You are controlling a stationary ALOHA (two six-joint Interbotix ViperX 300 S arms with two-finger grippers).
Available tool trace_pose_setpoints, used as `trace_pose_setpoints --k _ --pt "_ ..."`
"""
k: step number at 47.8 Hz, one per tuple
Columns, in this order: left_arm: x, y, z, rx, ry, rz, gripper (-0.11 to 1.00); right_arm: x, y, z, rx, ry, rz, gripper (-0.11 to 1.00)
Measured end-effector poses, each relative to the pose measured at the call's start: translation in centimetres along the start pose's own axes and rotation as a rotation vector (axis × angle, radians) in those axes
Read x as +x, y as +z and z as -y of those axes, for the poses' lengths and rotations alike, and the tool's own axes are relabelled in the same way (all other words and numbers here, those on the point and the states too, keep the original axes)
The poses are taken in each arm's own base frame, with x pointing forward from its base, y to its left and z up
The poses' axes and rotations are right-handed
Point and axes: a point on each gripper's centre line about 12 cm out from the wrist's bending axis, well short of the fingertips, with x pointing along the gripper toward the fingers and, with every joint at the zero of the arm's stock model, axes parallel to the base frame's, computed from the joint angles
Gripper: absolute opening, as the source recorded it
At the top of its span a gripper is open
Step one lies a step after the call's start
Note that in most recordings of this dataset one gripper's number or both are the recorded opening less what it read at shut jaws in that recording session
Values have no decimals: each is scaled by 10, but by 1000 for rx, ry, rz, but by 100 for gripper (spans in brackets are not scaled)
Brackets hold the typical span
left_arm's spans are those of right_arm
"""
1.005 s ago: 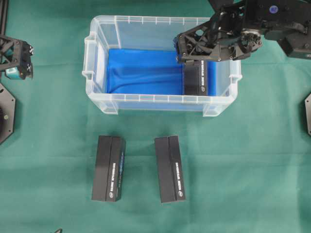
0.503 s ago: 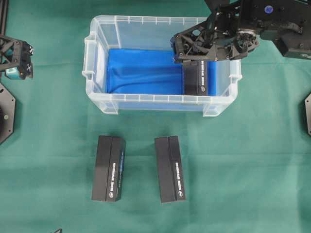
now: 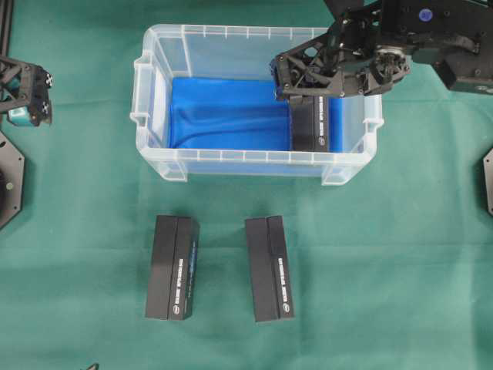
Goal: Take out the box from the case.
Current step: 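Lower the open right gripper around the right black box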
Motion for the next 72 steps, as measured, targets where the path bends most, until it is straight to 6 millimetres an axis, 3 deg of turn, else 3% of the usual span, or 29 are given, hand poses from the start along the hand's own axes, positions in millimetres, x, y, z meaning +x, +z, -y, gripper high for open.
trace_pose_setpoints --k 25,72 --pt "0 0 0 0 0 0 92 5 0 -1 -2 -12 -3 87" --pt "0 1 2 2 -19 6 92 47 3 3 4 -66 -5 87"
